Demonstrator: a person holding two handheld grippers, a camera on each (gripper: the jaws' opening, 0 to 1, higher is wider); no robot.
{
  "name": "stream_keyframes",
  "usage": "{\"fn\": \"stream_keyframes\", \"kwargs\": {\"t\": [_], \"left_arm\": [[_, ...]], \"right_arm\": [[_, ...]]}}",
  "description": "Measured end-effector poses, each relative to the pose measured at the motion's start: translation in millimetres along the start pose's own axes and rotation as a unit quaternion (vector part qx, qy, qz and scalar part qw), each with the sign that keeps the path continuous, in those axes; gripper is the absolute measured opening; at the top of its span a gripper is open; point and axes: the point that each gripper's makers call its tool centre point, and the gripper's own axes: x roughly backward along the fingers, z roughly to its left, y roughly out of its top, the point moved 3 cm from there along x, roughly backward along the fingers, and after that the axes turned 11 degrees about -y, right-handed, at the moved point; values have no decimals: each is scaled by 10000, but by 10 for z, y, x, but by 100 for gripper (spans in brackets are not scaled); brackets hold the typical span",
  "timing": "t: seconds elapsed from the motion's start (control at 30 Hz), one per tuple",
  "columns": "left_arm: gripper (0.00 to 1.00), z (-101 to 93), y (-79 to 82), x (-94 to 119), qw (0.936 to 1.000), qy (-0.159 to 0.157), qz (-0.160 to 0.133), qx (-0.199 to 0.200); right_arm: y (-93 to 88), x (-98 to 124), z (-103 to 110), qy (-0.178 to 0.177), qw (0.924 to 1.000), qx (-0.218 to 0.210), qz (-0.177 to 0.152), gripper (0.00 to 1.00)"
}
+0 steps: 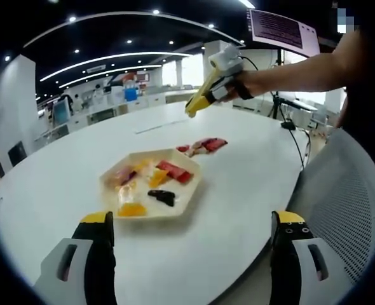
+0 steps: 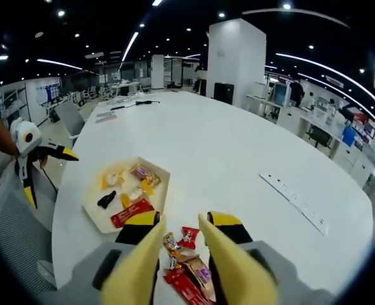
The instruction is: Place the target food into the container with the food tongs after gripping and lifting it, then release it inside without dropping or visibly crushing the food.
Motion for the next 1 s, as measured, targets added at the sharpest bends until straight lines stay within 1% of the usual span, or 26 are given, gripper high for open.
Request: {"fn": "stream_keyframes", "kwargs": {"t": [0.23, 0.33, 0.4, 0.5, 0.53, 0.6, 0.67, 0.8, 1.0], "left_arm": [[99, -10, 0, -6, 10000, -44, 2, -13], [99, -12, -5, -10, 10000, -55, 16, -17], [99, -10, -5, -9, 10000, -46, 22, -2], [99, -2, -9, -10, 10000, -41, 23, 8], [99, 0, -10, -10, 10000, -40, 22, 11], [99, 2, -15, -10, 10000, -40, 26, 10], [99, -7, -1, -5, 10000, -39, 10, 4], [99, -4, 0, -2, 10000, -31, 4, 26], [99, 7, -9, -1, 10000, -18, 11, 53]], "right_arm": [[-90, -105, -40, -147, 9998, -139, 80, 29], [-125, -164, -45, -185, 9997, -129, 126, 29], [-138, -213, -49, -177, 9996, -165, 123, 29], [-171, -274, -56, -211, 9996, -101, 125, 29], [-184, -293, -50, -167, 9997, -146, 134, 29], [-220, -337, -49, -189, 9997, -111, 148, 29], [-275, -383, -46, -161, 9993, -253, 201, 29], [-399, -477, -34, -191, 9988, -315, 317, 29], [-491, -589, -10, -192, 9986, -320, 385, 30]]}}
